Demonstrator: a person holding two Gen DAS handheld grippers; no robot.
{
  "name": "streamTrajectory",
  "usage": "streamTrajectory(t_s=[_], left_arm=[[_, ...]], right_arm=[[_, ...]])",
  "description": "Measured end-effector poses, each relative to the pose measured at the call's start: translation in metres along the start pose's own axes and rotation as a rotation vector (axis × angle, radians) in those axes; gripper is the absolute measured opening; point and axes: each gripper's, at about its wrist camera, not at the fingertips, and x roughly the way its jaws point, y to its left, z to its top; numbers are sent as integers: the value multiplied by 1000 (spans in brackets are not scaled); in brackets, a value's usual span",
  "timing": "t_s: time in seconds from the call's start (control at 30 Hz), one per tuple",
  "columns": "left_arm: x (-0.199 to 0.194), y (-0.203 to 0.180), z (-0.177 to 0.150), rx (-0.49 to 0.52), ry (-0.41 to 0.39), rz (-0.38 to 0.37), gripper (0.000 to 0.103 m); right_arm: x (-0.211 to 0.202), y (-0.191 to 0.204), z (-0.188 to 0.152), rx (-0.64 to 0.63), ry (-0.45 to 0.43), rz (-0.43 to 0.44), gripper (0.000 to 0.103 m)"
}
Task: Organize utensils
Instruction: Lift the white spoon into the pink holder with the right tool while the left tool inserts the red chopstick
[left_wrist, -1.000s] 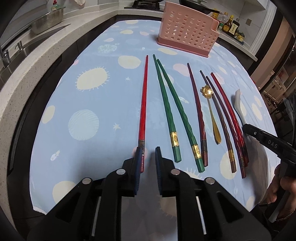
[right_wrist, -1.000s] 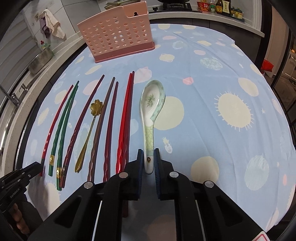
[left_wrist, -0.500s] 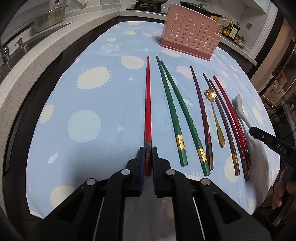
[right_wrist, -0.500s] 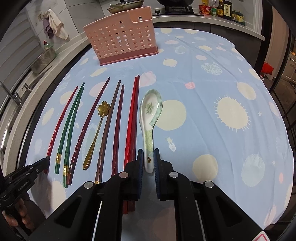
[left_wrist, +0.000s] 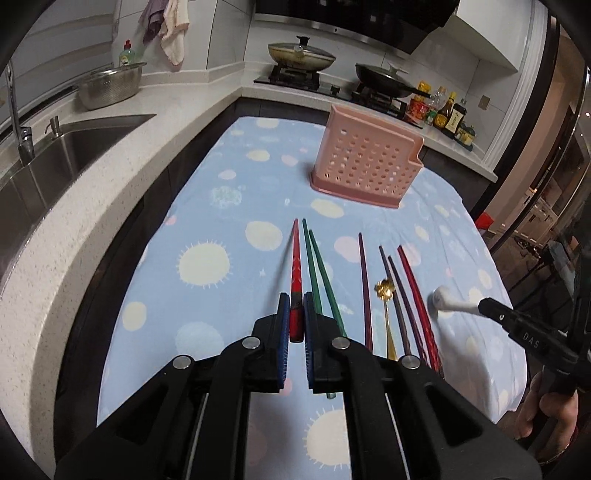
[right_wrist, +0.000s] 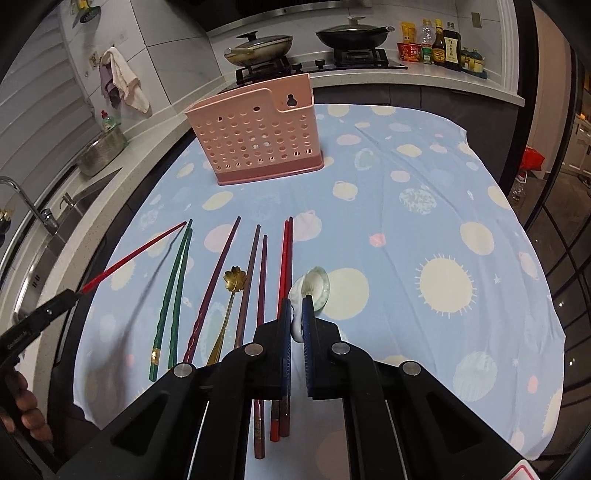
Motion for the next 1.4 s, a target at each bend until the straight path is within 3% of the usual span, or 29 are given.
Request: streamTrajectory(t_s=[0.6,1.1,1.27,1.4], left_arm=[[-31,-26,125,60,-233,-6,7],[-55,-79,264,126,-495,-86,7],[-29,-90,293,141,-502,-76,7],[4,-89,304,137,-463,-74,7]], right_arm=[[-17,4,89,6,-132,57,6],[-6,15,237,-1,-290,122,6],[21,18,271,7,-293,126,6],[52,16,283,19,-256,127,6]])
